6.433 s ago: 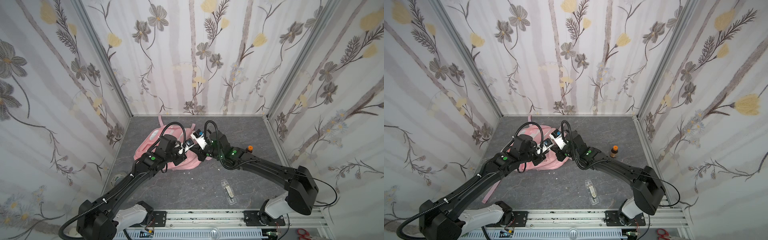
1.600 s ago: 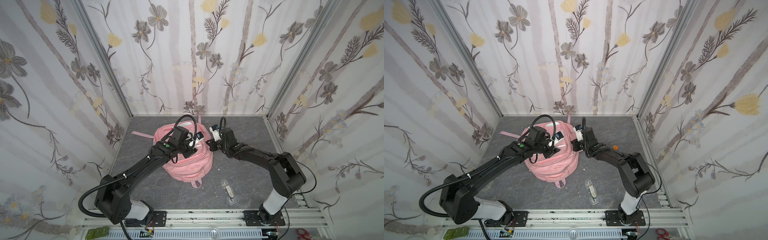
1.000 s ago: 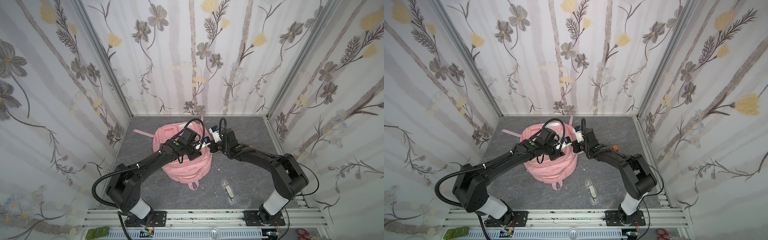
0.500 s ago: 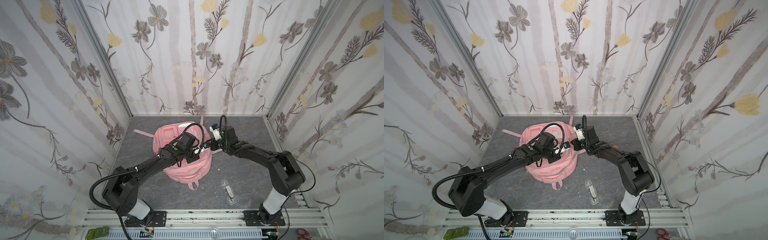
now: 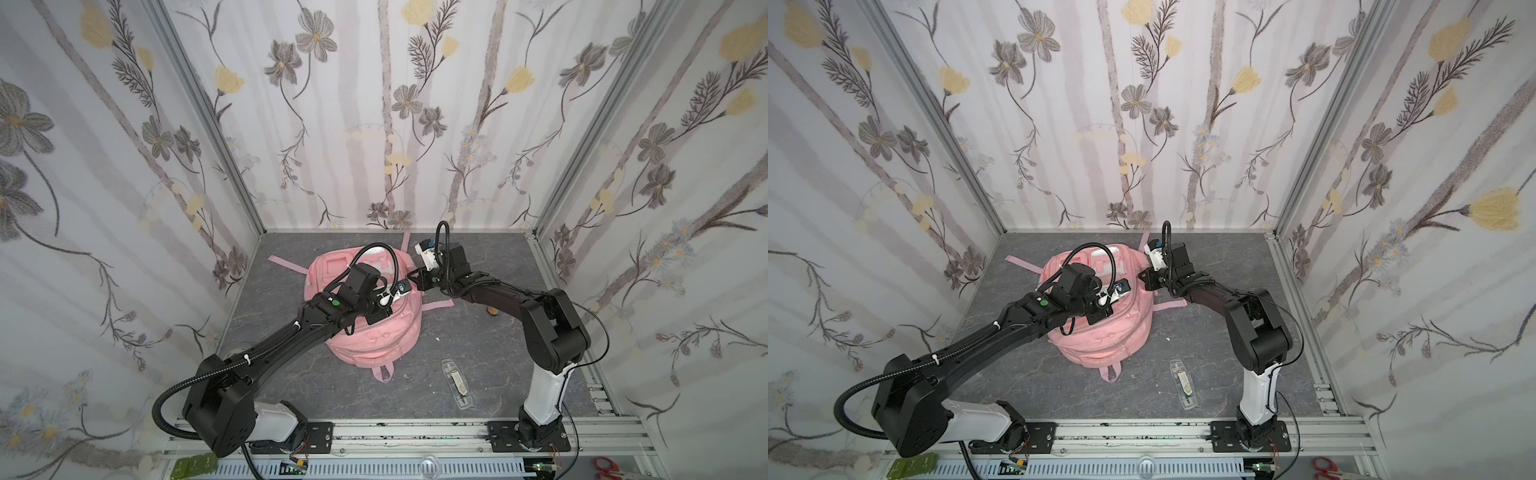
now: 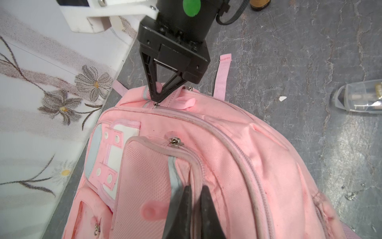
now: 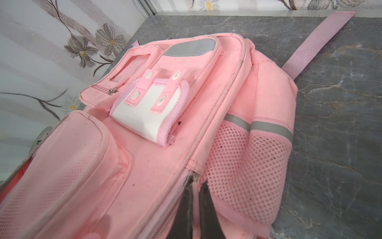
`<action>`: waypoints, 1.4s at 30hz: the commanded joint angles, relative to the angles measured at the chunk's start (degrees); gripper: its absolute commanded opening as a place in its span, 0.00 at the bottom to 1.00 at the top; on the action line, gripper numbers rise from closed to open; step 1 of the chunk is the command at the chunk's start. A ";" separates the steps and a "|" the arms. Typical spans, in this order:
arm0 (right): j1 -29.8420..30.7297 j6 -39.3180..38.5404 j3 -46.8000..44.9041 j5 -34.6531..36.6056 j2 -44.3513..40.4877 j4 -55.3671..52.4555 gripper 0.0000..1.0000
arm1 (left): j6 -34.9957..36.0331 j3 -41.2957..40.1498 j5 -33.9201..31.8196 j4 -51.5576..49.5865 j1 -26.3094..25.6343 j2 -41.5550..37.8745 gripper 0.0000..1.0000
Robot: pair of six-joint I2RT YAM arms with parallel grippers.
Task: Pack books, pencil case, and school supplies into a backpack
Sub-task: Zip the student bag at the center of the table.
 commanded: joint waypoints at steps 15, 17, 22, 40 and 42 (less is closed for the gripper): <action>-1.54 -13.82 -8.24 4.24 -14.37 4.50 0.65 | -4.75 1.33 2.24 10.22 0.16 0.22 0.00; -1.58 -15.18 -10.72 1.47 -16.79 7.08 0.67 | -4.62 1.16 2.34 10.19 0.21 -0.38 0.00; -1.45 -18.62 -16.19 -5.93 -21.55 13.71 0.68 | -4.81 0.76 1.91 9.66 0.70 -1.53 0.00; 0.30 -52.91 -13.24 -12.11 -17.79 -1.05 0.66 | -6.77 -1.71 1.83 -6.28 6.54 -6.79 0.67; 0.72 -53.38 -13.23 -12.29 -17.27 0.79 0.66 | -6.95 -1.75 4.53 -7.29 7.84 -6.34 0.61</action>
